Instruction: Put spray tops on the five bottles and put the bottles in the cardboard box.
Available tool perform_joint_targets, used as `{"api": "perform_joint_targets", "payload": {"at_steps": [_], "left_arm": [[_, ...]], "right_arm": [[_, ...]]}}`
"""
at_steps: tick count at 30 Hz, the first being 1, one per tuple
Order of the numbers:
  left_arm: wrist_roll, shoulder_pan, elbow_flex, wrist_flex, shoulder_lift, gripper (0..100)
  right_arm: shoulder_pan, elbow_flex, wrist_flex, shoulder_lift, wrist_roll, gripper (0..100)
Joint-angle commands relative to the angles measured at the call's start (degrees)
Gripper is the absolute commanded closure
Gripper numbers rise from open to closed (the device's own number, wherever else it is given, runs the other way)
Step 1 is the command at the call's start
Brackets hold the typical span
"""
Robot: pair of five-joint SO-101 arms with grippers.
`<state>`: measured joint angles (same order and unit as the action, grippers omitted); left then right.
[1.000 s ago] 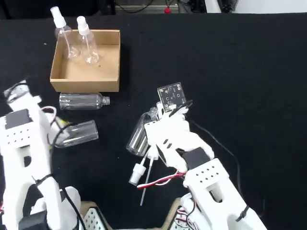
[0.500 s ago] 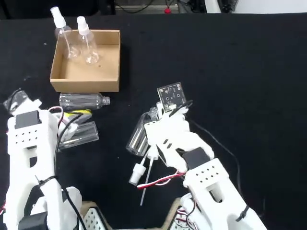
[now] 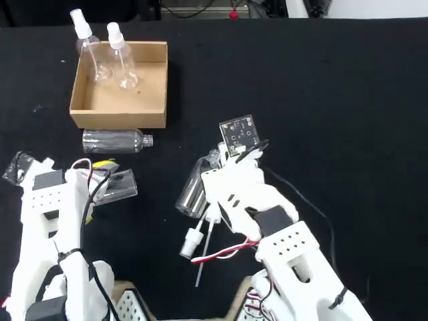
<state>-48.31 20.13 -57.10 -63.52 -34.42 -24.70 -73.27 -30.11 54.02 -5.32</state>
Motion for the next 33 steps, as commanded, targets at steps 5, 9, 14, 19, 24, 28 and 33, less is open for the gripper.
{"api": "perform_joint_targets", "payload": {"at_steps": [5,9,14,19,24,28,33], "left_arm": [[-0.6,-0.3,-5.6,10.5,-0.7,54],[-1.2,-0.3,-7.8,12.3,-0.7,54],[-2.5,-0.3,-8.0,12.6,-0.7,54],[-2.6,-0.4,-10.5,17.1,-0.7,54],[-2.6,0.0,-14.3,19.8,-0.8,54],[-3.3,2.2,-14.3,19.8,-1.2,55],[-3.3,2.7,-14.3,19.8,-1.2,74]], "right_arm": [[-0.5,0.6,1.6,0.7,-0.1,81.9],[-0.5,0.6,1.6,0.7,-0.1,81.9],[-0.5,0.6,1.6,0.7,-0.1,81.9],[-0.5,0.6,1.6,0.7,-0.1,81.9],[-0.5,0.5,1.6,0.7,-0.1,81.9],[-0.5,0.5,1.6,0.7,-0.1,81.9],[-0.5,0.5,1.6,0.7,-0.1,81.9]]}}
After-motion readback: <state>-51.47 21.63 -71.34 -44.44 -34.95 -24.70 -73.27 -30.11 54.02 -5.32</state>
